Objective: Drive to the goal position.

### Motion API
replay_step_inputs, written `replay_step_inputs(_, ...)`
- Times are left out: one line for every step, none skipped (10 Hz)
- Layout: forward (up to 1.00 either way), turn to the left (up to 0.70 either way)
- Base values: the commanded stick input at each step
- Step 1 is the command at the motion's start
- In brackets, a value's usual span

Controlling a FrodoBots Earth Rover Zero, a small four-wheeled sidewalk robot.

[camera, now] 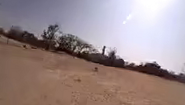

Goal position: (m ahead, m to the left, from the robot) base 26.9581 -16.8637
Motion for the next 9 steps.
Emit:
replay_step_inputs(1.00, 0.00)
replay_step_inputs(1.00, -0.01)
replay_step_inputs(1.00, -0.07)
replay_step_inputs(1.00, -0.13)
replay_step_inputs(1.00, -0.19)
replay_step_inputs(1.00, -0.25)
replay_step_inputs(1.00, -0.32)
replay_step_inputs(1.00, -0.38)
replay_step_inputs(1.00, -0.40)
